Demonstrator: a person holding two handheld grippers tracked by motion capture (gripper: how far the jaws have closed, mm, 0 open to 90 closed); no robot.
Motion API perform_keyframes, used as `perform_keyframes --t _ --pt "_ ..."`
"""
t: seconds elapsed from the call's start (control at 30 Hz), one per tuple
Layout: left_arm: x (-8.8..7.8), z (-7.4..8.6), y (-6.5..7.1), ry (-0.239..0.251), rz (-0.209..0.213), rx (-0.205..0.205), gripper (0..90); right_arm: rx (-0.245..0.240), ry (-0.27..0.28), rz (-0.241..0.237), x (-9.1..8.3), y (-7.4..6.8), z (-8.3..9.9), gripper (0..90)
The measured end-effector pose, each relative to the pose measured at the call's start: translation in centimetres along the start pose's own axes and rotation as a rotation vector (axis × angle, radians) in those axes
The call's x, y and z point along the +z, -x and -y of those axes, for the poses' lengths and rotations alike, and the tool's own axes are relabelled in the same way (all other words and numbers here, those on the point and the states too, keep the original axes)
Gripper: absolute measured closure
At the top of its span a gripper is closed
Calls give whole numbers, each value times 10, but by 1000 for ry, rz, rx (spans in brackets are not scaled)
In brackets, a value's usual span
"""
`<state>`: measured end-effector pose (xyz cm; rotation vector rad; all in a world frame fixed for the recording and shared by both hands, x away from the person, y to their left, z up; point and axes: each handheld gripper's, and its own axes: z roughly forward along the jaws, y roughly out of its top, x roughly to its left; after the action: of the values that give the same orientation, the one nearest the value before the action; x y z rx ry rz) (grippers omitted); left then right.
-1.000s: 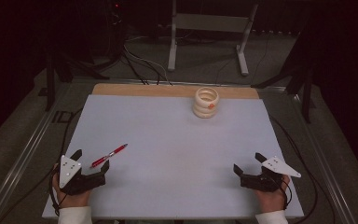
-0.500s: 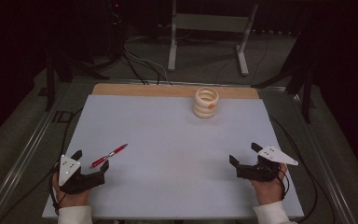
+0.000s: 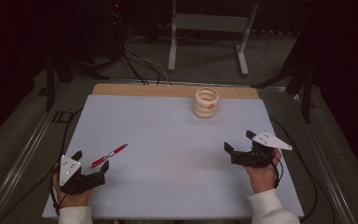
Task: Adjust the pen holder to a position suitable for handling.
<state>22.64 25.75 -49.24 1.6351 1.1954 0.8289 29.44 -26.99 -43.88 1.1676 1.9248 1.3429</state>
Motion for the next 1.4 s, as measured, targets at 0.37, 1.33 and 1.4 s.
perform_keyframes --t 0.37,1.33,1.4 --pt "0 1 1 -5 -9 -1 7 -7 -10 -6 21 -3 -18 5" --pt "-1 3 0 -5 -16 -14 7 30 -17 9 87 16 -71 5" --pt "-1 3 0 -5 -17 -15 7 34 -15 9 89 18 -72 5"
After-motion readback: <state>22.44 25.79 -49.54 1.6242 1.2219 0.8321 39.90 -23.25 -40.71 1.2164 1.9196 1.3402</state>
